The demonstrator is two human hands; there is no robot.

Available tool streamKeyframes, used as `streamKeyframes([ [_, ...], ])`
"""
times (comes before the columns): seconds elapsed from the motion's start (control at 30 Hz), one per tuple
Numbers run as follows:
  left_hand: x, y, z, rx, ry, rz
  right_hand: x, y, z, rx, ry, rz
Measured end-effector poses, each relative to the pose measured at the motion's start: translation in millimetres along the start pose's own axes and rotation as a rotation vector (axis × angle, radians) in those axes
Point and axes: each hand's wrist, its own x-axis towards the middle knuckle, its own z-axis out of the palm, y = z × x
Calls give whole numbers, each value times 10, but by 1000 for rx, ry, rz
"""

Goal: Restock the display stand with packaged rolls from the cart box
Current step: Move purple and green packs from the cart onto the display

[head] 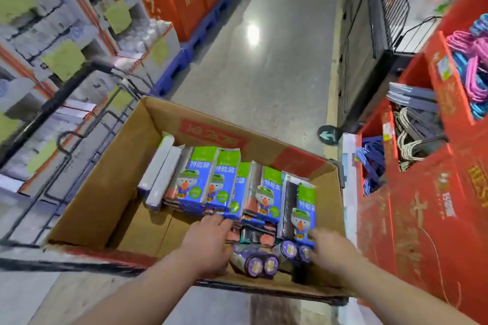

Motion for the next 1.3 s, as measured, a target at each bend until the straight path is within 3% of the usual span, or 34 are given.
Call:
streamKeyframes([
  [0.2, 529, 59, 241, 95, -267, 105, 330, 78, 328, 57, -156, -9],
  [0.37, 842, 100, 438, 134, -461, 176, 474, 108, 478, -45, -211, -48],
  [0.63, 980, 30, 792, 126, -464, 248, 539, 52, 582, -28, -148, -19],
  [0.87, 973, -4, 1027, -99, -552, 89, 512, -9, 717, -3, -173, 29],
  [1.1, 1090, -31, 1105, 99, -480, 323, 558, -61, 900, -73, -18, -11],
  [1.3, 1115, -83, 1172, -81, -529, 372, 530, -32, 869, 11, -8, 48],
])
